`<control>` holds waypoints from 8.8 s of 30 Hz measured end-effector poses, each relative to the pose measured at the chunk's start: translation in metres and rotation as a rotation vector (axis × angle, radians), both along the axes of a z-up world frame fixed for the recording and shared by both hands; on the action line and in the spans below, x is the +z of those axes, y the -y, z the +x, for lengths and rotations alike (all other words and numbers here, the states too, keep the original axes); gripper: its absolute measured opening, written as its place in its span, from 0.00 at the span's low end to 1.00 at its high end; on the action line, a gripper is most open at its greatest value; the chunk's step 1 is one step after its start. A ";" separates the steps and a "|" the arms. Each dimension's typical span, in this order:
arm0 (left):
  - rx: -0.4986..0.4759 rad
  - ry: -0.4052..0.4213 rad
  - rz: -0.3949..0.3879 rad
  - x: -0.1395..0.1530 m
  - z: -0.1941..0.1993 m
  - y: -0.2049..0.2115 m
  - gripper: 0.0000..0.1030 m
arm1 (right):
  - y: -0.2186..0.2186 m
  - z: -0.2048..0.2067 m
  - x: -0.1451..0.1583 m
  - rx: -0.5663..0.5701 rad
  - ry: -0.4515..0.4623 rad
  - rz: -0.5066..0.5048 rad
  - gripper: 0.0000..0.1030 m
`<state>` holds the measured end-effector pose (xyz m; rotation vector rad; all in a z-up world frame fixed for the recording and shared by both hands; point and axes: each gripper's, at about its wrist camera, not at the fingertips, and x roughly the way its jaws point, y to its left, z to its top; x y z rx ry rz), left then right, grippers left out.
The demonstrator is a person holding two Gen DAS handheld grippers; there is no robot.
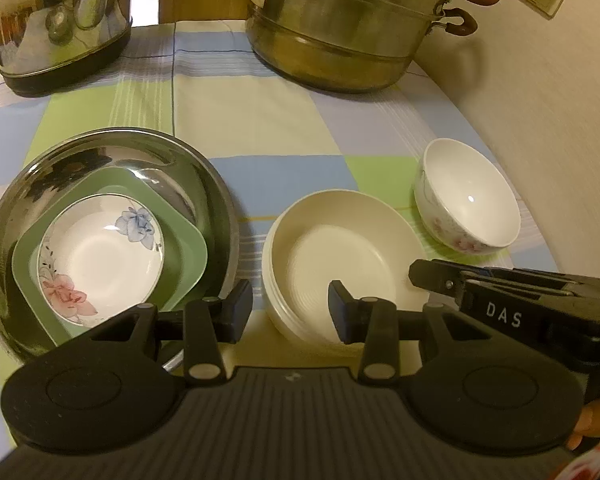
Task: Organize plates and bowls
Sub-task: 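Move both tools to the cream plastic bowl and grip its rim, then lift the cream bowl with both tools and carry it over the white floral bowl, then lower the cream bowl into the white floral bowl and open both tools, then pull both tools back from the stacked bowls, then move both tools to the small steel bowl and grip its rim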
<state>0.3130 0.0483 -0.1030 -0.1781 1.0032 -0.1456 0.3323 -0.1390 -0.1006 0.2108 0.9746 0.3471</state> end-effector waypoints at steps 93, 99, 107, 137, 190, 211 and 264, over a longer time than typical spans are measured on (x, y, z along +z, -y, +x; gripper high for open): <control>-0.256 0.058 0.004 0.029 0.099 0.112 0.14 | 0.116 0.052 0.030 -0.248 -0.022 -0.006 0.11; -0.256 0.057 -0.004 0.029 0.100 0.112 0.14 | 0.116 0.053 0.030 -0.249 -0.026 0.001 0.11; -0.259 0.048 -0.010 0.026 0.098 0.112 0.16 | 0.115 0.052 0.030 -0.248 -0.021 -0.006 0.11; -0.204 0.134 0.000 0.071 0.051 0.089 0.68 | 0.116 0.012 0.060 -0.262 0.051 0.039 0.67; 0.041 0.090 0.061 0.092 -0.210 0.075 0.75 | 0.123 -0.196 0.087 0.006 0.027 0.098 0.74; 0.083 0.049 0.083 0.078 -0.250 0.097 0.75 | 0.131 -0.230 0.071 0.063 0.027 0.030 0.74; -0.105 -0.042 0.070 0.007 -0.091 0.085 0.42 | 0.089 -0.112 0.005 -0.046 -0.112 -0.012 0.49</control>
